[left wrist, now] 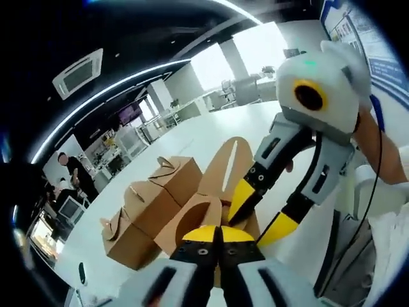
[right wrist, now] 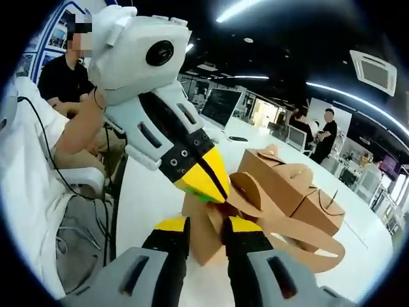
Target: Pick up one paper box from the group, open the paper box, and remove the item inside
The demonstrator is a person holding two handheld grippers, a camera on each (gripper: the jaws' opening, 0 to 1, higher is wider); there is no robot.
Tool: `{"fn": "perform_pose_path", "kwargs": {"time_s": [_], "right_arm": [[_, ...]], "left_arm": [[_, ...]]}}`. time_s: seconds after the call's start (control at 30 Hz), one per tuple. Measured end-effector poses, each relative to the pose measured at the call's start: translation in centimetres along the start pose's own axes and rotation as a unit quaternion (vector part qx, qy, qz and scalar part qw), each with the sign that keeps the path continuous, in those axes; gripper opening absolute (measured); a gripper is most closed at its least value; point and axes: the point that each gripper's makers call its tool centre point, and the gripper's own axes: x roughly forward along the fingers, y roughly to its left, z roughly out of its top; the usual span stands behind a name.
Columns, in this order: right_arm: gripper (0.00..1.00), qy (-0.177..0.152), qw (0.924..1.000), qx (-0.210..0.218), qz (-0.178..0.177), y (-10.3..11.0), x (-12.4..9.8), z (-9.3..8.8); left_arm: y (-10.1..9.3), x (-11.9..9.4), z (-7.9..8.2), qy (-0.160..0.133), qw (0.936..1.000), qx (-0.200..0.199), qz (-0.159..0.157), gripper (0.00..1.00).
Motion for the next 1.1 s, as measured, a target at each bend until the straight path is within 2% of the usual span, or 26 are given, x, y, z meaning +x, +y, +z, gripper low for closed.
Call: {"fn": "perform_pose_path", "kwargs": {"time_s": [0.43, 0.53, 1.1], "right_arm": [[0.23, 0.001, 1.0, 0.003, 0.0, 0.0, 0.1, 0.1], [0.23, -0.002, 0.9999, 0.015, -0.001, -0.1, 0.0, 0.1], [0.23, 0.0, 0.9999, 0.016, -0.002, 0.0, 0.3, 0.2]], "left_arm": [[1.2, -0.3, 0.3, -0.014, 0.9998, -0.011, -0.001, 0.03], [1.7, -0.3, 0.4, -0.019, 0.9997, -0.013, 0.0, 0.03], [1.8, -1.6, 0.6, -0.034, 0.9991, -0.022, 0.011, 0.03]]}}
